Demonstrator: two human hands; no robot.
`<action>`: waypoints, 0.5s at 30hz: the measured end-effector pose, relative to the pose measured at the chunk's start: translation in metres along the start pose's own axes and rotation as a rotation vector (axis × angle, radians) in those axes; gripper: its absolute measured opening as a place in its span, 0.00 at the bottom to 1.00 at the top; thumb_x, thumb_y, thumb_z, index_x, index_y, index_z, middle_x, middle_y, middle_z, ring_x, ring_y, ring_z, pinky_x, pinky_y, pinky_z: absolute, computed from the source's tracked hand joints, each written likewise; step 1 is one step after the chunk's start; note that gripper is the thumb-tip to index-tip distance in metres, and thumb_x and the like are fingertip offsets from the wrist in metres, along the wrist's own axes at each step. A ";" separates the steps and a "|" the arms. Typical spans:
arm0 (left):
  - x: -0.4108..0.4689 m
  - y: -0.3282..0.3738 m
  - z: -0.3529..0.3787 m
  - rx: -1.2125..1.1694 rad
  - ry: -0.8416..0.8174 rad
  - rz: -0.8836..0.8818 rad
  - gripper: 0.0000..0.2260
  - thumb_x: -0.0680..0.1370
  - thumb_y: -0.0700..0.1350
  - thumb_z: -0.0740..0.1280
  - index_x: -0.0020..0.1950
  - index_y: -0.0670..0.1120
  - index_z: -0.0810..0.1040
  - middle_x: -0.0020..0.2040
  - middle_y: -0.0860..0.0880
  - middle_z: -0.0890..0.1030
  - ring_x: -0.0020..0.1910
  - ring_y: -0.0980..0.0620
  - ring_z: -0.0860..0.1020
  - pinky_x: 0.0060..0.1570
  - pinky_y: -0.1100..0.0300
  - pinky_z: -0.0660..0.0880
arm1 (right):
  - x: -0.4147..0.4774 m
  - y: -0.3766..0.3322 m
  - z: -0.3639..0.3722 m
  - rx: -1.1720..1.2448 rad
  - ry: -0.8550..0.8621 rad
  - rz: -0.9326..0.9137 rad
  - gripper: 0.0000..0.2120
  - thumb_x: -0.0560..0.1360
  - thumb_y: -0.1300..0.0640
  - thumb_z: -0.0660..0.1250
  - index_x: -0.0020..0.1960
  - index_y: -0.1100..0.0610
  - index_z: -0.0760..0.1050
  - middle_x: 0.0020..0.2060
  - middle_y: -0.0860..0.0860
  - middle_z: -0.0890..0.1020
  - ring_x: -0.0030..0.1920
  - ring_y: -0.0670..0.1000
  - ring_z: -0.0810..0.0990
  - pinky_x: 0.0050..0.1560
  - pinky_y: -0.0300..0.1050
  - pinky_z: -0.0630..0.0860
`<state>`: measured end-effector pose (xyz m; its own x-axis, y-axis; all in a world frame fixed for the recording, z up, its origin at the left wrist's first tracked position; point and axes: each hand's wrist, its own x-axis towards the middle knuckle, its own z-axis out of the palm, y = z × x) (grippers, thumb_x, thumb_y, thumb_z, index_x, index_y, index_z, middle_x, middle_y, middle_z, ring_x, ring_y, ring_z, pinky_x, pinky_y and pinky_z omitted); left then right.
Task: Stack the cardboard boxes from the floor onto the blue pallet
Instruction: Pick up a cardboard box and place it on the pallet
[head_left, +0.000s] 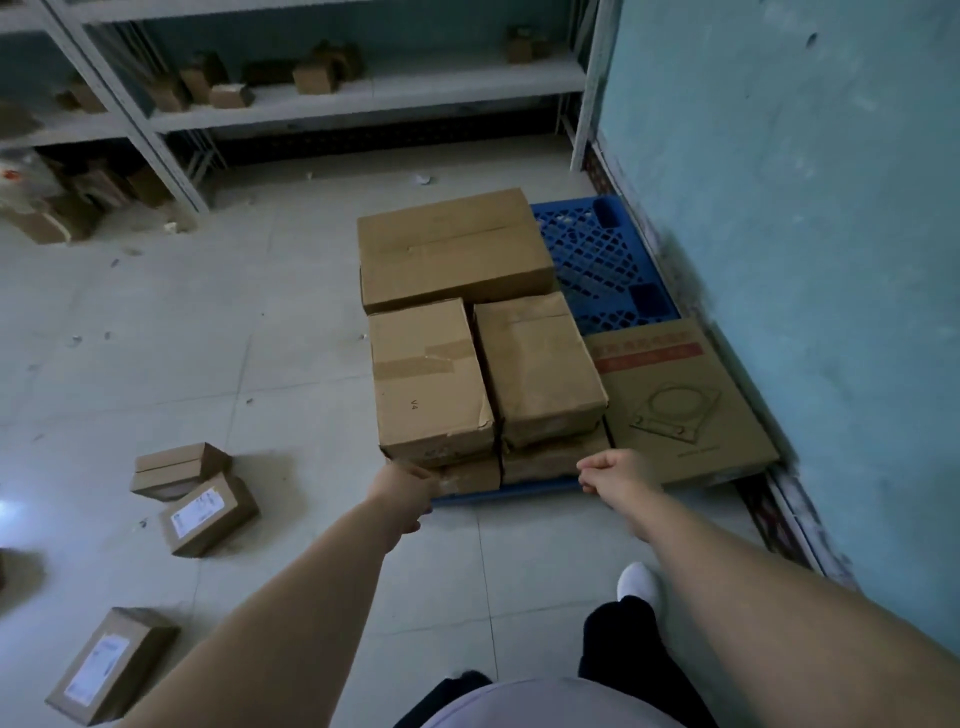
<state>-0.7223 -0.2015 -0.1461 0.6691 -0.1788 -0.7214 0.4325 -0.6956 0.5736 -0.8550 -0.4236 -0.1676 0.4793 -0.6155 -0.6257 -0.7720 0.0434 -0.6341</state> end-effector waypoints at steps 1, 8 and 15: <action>0.006 0.008 0.012 0.016 0.001 -0.009 0.03 0.77 0.38 0.61 0.48 0.42 0.74 0.46 0.42 0.75 0.42 0.48 0.72 0.32 0.59 0.69 | 0.008 0.006 -0.013 0.014 0.005 0.011 0.07 0.77 0.64 0.66 0.44 0.55 0.80 0.40 0.51 0.82 0.44 0.50 0.81 0.49 0.45 0.77; 0.046 0.099 0.137 0.109 -0.106 -0.028 0.09 0.79 0.36 0.63 0.39 0.46 0.74 0.38 0.46 0.73 0.36 0.49 0.72 0.31 0.59 0.69 | 0.102 0.044 -0.134 -0.015 0.058 0.051 0.06 0.77 0.61 0.66 0.48 0.56 0.82 0.45 0.53 0.84 0.49 0.54 0.82 0.50 0.46 0.78; 0.101 0.195 0.309 0.113 -0.205 -0.134 0.09 0.81 0.37 0.61 0.61 0.39 0.74 0.46 0.43 0.75 0.41 0.50 0.73 0.36 0.58 0.69 | 0.235 0.064 -0.264 -0.045 0.018 0.171 0.09 0.75 0.63 0.68 0.39 0.51 0.79 0.48 0.56 0.84 0.51 0.56 0.81 0.58 0.51 0.77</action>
<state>-0.7572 -0.5700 -0.2274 0.4694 -0.2092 -0.8578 0.4312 -0.7935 0.4295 -0.9017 -0.7733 -0.2357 0.3321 -0.6164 -0.7140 -0.8596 0.1139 -0.4982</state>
